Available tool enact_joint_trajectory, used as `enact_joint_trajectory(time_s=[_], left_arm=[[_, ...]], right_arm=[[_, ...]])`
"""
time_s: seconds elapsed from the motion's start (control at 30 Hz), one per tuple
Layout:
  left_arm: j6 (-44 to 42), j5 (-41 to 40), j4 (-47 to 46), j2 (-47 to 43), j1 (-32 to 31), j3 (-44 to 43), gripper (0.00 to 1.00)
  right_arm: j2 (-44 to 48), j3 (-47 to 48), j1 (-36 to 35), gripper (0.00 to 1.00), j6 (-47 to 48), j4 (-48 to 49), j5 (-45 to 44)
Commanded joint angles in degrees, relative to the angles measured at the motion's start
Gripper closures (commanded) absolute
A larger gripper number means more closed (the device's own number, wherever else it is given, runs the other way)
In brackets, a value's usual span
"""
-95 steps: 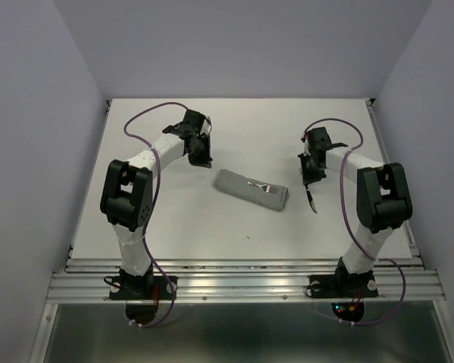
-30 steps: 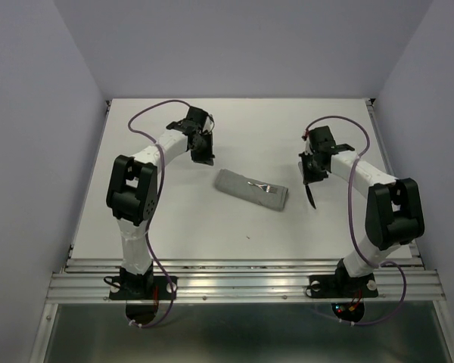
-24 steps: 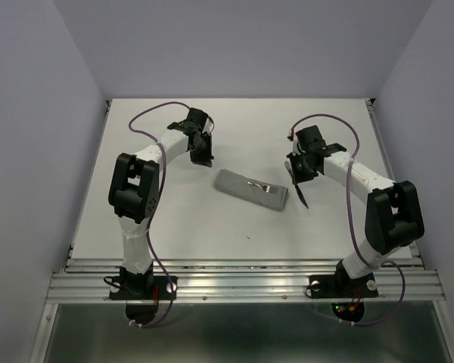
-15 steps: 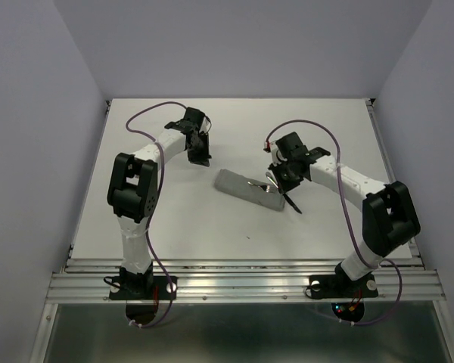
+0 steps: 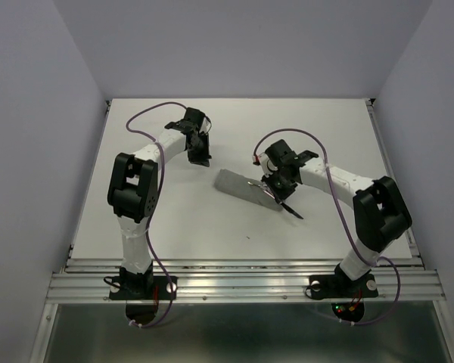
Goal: Fold the napkin into a case and place the utensils inside
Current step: Move the knife to the folded napkin, then stuff the knife into the folded napkin.
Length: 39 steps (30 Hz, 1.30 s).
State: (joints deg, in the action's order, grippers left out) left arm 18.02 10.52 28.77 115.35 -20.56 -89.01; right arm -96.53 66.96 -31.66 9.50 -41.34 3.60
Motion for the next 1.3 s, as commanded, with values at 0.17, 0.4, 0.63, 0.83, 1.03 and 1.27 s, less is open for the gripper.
enact_joint_trajectory(time_s=[0.17, 0.4, 0.63, 0.83, 1.03, 1.27], left_arm=[[-0.9, 0.5, 0.4, -1.7, 0.0, 0.2, 0.91], [-0.8, 1.0, 0.5, -1.7, -0.1, 1.2, 0.91], [-0.5, 2.5, -0.6, -2.8, -0.8, 4.5, 0.91], [-0.4, 3.6, -1.4, -3.0, -1.9, 5.9, 0.91], [-0.2, 5.9, -2.1, -2.1, -3.3, 6.4, 0.91], [0.0, 7.3, -2.4, -1.0, -4.0, 5.4, 0.91]], right_arm=[[-0.7, 2.6, -2.8, 0.99, 2.7, -1.5, 0.8], [-3.7, 5.2, -3.4, 0.99, 4.4, -2.0, 0.3], [-6.8, 8.3, -4.5, 0.99, 6.5, -3.4, 0.4], [-9.6, 11.3, -5.5, 0.99, 7.6, -4.4, 0.5], [-11.7, 14.5, -6.0, 0.99, 9.1, -5.5, 0.6], [-14.0, 16.7, -6.6, 0.99, 10.4, -5.5, 1.5]])
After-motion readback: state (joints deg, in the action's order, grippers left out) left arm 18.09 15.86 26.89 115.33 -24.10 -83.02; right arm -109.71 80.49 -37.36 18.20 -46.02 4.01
